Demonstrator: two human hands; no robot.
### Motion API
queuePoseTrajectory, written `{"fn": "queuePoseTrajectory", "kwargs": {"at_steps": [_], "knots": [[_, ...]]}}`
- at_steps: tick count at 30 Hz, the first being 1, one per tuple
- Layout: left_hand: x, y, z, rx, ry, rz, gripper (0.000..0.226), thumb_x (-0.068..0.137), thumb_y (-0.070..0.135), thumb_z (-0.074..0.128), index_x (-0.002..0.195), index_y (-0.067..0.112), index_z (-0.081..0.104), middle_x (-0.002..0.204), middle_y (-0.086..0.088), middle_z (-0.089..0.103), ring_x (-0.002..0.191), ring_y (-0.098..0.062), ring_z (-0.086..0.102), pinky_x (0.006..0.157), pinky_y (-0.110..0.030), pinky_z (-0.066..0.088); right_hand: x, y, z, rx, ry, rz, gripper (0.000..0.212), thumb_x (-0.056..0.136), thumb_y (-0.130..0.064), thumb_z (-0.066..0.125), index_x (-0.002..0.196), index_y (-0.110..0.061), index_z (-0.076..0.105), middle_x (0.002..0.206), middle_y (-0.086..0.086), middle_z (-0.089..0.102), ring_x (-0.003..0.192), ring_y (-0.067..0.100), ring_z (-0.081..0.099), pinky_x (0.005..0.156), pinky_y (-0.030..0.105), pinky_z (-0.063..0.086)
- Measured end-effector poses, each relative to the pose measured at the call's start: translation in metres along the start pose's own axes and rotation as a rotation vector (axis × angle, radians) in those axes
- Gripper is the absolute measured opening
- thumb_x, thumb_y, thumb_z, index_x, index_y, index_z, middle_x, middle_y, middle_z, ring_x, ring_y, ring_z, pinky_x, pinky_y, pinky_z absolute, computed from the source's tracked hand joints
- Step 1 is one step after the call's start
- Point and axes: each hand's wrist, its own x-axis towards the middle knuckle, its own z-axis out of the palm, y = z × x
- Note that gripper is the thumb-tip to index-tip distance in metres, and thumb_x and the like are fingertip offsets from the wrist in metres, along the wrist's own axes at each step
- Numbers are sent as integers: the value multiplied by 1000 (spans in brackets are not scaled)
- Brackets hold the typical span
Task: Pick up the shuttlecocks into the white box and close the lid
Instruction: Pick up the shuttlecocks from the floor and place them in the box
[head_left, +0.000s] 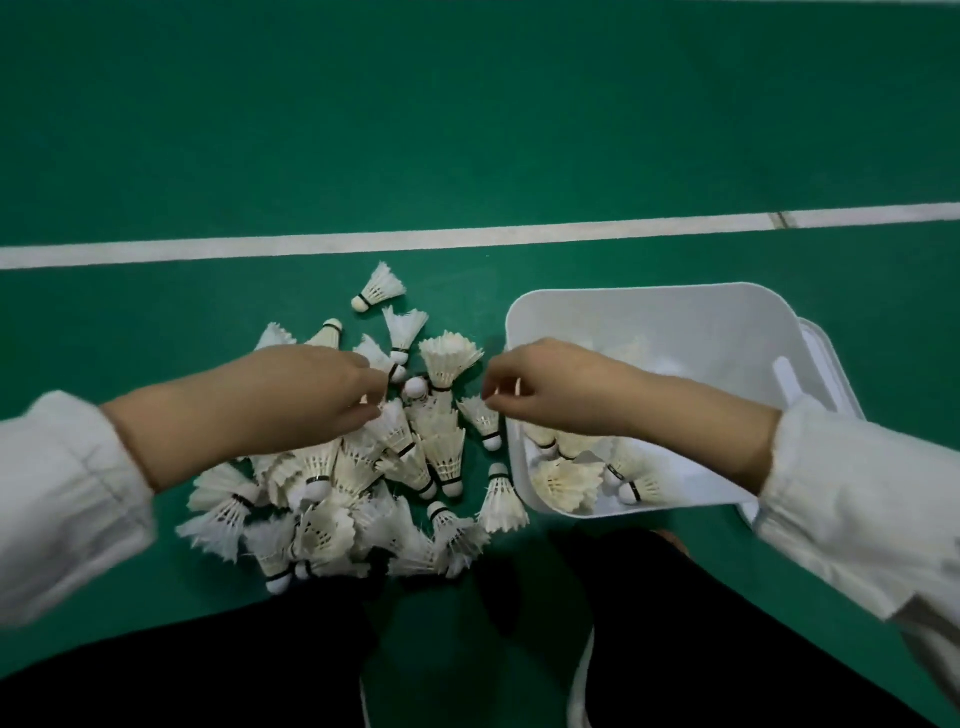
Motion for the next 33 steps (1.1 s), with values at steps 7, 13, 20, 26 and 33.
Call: {"fn": "queuePoseTrajectory", "kwargs": {"at_steps": [7, 13, 20, 26, 33], "knots": [[-20, -20, 84, -289, -68, -227, 20, 95, 36, 39, 100, 24, 55, 100, 7, 59, 82, -11, 56, 73, -30, 50, 79, -22, 68, -57, -157, -30, 23, 90, -17, 49, 107, -9, 62, 110, 11, 63, 99, 25, 58, 83, 34, 48], [-18, -37, 127, -402, -40, -332, 23, 95, 33, 39, 104, 21, 56, 101, 1, 58, 84, -18, 54, 73, -33, 48, 130, -26, 116, 63, -96, 55, 36, 90, -14, 47, 125, -11, 53, 133, 6, 49, 118, 24, 49, 97, 34, 41], [-10, -59, 141, -502, 97, -374, 24, 95, 29, 41, 106, 15, 57, 106, -1, 58, 87, -17, 56, 80, -35, 50, 154, -27, 129, 42, -253, 120, 52, 88, -17, 57, 136, -10, 39, 137, 11, 42, 124, 26, 44, 101, 34, 36], [14, -80, 148, -584, 296, -517, 46, 94, 36, 45, 133, 11, 38, 129, -9, 51, 99, -24, 59, 82, -40, 50, 145, -28, 136, -8, -141, 157, 15, 90, -22, 52, 96, -11, 60, 101, 6, 50, 97, 28, 55, 77, 32, 41], [27, -70, 157, -826, 170, -533, 38, 84, 34, 65, 113, 13, 53, 92, -3, 62, 71, -12, 53, 60, -26, 40, 119, -39, 116, 166, 52, 126, 16, 90, -23, 54, 92, -9, 61, 93, 8, 65, 85, 23, 60, 75, 39, 51]]}}
